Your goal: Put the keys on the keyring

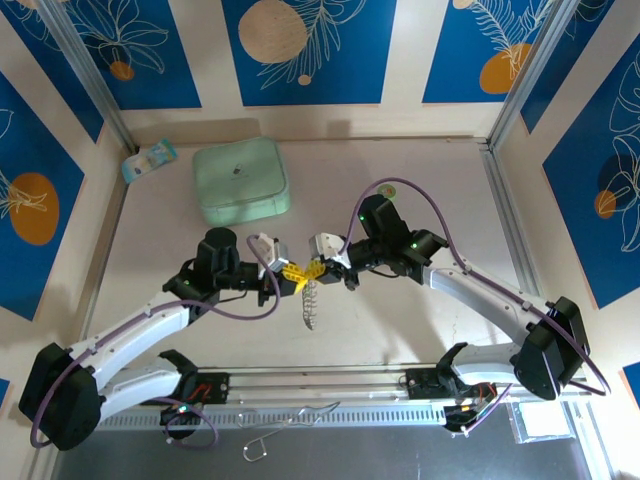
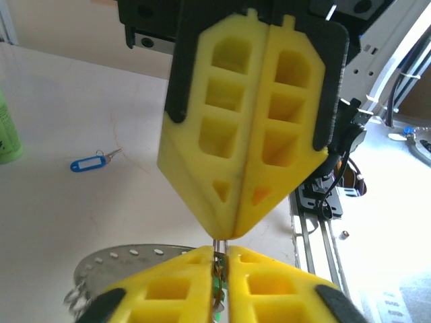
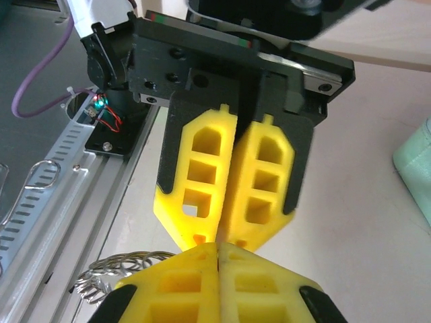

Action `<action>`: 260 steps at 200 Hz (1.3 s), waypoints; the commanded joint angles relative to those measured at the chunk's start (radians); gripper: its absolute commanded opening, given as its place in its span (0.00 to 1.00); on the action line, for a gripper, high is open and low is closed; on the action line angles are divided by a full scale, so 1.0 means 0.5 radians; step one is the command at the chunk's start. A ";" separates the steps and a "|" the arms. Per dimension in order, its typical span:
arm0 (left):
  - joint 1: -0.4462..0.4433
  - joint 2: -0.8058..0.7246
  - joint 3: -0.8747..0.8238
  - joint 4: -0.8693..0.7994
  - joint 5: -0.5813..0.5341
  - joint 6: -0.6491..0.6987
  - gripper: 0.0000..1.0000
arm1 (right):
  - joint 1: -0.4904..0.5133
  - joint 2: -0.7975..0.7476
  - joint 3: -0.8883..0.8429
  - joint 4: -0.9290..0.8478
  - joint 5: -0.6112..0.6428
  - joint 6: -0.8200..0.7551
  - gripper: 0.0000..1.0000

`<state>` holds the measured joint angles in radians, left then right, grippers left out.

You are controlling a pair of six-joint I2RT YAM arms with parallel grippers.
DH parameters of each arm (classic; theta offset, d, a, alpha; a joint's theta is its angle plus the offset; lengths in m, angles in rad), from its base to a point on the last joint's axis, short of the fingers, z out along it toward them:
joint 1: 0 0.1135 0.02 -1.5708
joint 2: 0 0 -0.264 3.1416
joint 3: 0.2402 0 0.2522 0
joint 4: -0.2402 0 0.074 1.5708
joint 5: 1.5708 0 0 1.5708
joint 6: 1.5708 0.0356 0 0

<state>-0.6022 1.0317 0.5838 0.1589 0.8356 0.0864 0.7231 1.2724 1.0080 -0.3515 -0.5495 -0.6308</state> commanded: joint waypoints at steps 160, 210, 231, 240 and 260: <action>-0.170 0.095 0.575 -1.109 -1.660 -1.829 0.00 | 0.368 -0.267 -0.561 0.832 0.567 1.071 0.34; -0.170 0.321 0.914 -1.577 -1.518 -2.363 0.00 | 0.560 0.114 -0.646 1.396 1.078 1.314 0.40; -0.173 0.382 0.989 -1.681 -1.432 -2.464 0.00 | 0.563 0.221 -0.657 1.541 1.252 1.328 0.46; -0.175 0.395 1.014 -1.717 -1.420 -2.479 0.00 | 0.554 0.253 -0.667 1.587 1.291 1.323 0.50; -0.179 0.415 1.052 -1.779 -1.411 -2.499 0.00 | 0.541 0.312 -0.695 1.661 1.356 1.322 0.54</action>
<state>-0.6807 1.2331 1.0573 -0.6399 0.0959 -1.0874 1.0000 1.4029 0.6865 0.3553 0.0257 0.0090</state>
